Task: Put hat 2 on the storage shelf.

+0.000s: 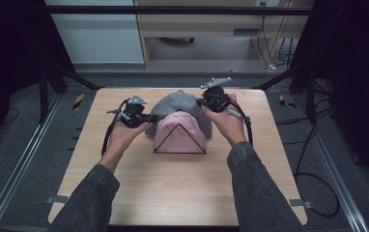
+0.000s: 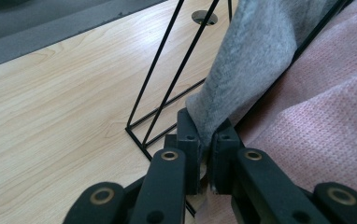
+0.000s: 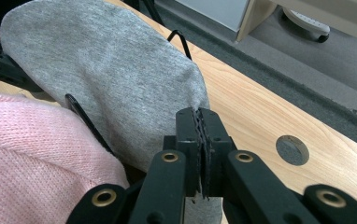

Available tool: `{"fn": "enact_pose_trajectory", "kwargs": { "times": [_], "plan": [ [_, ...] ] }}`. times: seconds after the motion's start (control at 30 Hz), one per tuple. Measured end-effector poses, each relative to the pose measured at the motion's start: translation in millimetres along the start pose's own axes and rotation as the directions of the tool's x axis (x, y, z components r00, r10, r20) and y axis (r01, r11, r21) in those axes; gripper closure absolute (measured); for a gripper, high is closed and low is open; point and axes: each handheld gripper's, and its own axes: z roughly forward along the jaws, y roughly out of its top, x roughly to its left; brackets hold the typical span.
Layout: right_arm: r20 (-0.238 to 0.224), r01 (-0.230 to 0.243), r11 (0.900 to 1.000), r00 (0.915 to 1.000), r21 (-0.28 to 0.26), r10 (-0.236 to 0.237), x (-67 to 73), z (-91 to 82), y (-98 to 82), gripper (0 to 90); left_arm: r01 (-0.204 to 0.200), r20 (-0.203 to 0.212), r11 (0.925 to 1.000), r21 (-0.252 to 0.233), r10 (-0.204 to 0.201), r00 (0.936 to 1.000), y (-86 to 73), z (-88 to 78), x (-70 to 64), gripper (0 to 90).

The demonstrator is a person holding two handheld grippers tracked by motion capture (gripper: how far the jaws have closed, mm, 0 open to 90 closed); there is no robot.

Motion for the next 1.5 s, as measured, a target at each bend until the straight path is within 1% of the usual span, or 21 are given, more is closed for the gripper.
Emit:
{"fn": "enact_pose_trajectory", "kwargs": {
  "times": [0.1,0.23,0.37,0.53,0.6,0.63,0.67,0.73,0.87,0.97,1.07,1.13,1.23,1.33,1.5],
  "plan": [
    [0.001,0.004,1.0,1.0,-0.002,-0.004,0.2,-0.3,0.3,88.1,0.0,0.001,1.0,-0.005,0.0,1.0,0.4,0.0,-0.6,84.8],
    [0.002,0.002,1.0,1.0,0.002,-0.002,-0.3,-0.5,-0.3,87.8,0.004,0.007,1.0,0.001,-0.004,1.0,-0.3,0.5,-0.3,84.3],
    [-0.003,0.005,1.0,1.0,0.003,-0.005,0.0,-0.1,-0.7,87.2,0.003,0.006,1.0,-0.001,-0.003,1.0,-1.5,1.6,-0.1,81.3],
    [-0.004,0.005,1.0,1.0,0.008,-0.005,0.8,0.4,-0.8,86.2,0.013,0.001,0.9999,-0.004,-0.013,0.9999,-4.1,3.9,0.4,78.7],
    [-0.005,0.004,1.0,1.0,0.006,-0.004,0.8,0.6,-1.2,85.7,0.015,0.0,0.9999,-0.007,-0.015,0.9999,-5.2,4.1,0.6,76.3],
    [-0.006,0.006,1.0,1.0,0.008,-0.005,0.7,0.5,-1.3,85.0,0.013,-0.003,0.9999,-0.005,-0.013,0.9999,-5.7,4.2,0.6,76.3],
    [-0.005,0.007,1.0,1.0,0.007,-0.007,0.6,0.3,-1.4,83.7,0.013,-0.007,0.9999,-0.005,-0.013,0.9999,-6.3,4.2,0.7,74.5],
    [-0.002,0.005,1.0,1.0,0.008,-0.005,0.6,-0.5,-1.7,81.7,0.018,-0.014,0.9997,-0.015,-0.018,0.9997,-7.4,2.9,1.1,71.9],
    [0.004,0.002,1.0,1.0,0.009,-0.002,0.8,-2.7,-2.0,75.3,0.025,-0.014,0.9994,-0.025,-0.026,0.9996,-9.1,0.7,1.3,67.4],
    [0.007,-0.004,1.0,1.0,0.005,0.004,0.6,-5.0,-3.0,71.3,0.025,-0.006,0.9991,-0.035,-0.025,0.9997,-10.5,-1.1,0.9,66.5],
    [0.008,0.0,1.0,1.0,0.01,0.0,0.3,-5.1,-4.4,70.7,0.025,-0.003,0.999,-0.037,-0.025,0.9997,-11.1,-1.9,0.1,66.3],
    [0.008,-0.009,1.0,0.9999,0.01,0.009,0.1,-5.4,-5.6,69.9,0.024,-0.001,0.9989,-0.04,-0.024,0.9997,-10.8,-2.5,-0.4,65.7],
    [0.009,-0.007,1.0,0.9999,0.014,0.007,-1.1,-5.8,-6.9,69.9,0.021,-0.002,0.9987,-0.047,-0.021,0.9998,-10.3,-3.4,-1.0,64.8],
    [0.006,-0.015,1.0,0.9999,0.009,0.015,-1.8,-6.4,-7.6,69.4,0.016,0.005,0.9988,-0.046,-0.016,0.9999,-10.8,-4.3,-0.8,64.5],
    [0.002,-0.016,1.0,0.9999,0.011,0.016,-0.7,-10.8,-10.4,67.8,0.014,-0.002,0.9987,-0.05,-0.014,0.9999,-14.1,-10.3,-2.6,62.5]
  ]
}}
